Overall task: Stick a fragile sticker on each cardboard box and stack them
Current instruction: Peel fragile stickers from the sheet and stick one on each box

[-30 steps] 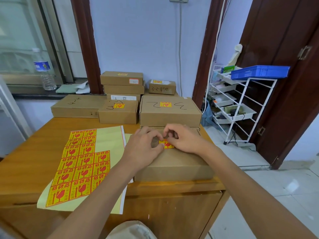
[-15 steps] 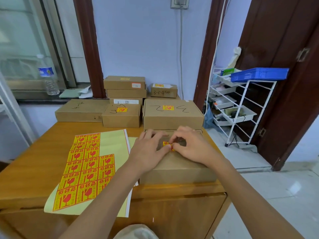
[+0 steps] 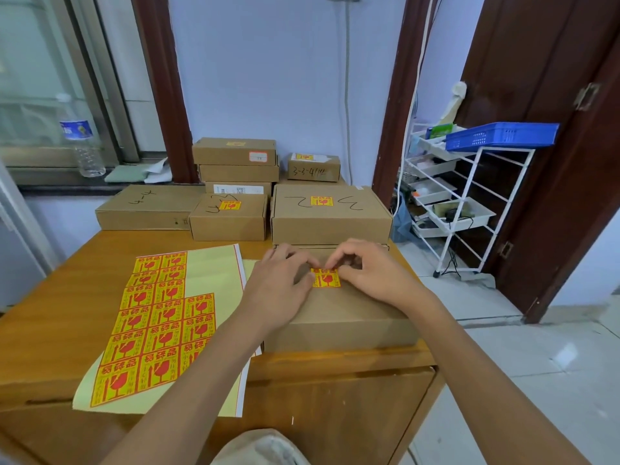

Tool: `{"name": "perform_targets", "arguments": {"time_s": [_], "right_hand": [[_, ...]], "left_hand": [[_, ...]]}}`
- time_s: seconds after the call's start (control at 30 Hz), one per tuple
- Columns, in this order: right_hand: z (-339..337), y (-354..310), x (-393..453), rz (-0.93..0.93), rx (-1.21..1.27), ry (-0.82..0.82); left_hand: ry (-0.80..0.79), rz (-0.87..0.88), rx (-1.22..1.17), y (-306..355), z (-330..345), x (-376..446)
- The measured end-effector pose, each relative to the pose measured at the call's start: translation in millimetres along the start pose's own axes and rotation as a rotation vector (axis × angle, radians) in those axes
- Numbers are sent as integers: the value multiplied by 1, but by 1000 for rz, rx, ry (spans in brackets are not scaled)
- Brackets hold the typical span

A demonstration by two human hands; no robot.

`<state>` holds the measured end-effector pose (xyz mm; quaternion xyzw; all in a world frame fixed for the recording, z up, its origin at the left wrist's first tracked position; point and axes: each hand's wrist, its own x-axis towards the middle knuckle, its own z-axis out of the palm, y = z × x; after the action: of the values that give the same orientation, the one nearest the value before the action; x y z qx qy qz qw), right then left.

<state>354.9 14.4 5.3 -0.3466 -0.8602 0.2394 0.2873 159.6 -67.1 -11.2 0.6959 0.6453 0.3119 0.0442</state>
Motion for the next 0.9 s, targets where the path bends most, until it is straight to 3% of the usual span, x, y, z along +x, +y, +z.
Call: {"name": "perform_targets", "arguments": {"time_s": [0.27,0.9], "right_hand": [[-2,-6,-2,8,-21,-108],[0,-4,-2,17,-37,-108]], "left_hand": [[0,-25,-9,3,-1,0],[-5,-5,44,6,-4,-2]]}}
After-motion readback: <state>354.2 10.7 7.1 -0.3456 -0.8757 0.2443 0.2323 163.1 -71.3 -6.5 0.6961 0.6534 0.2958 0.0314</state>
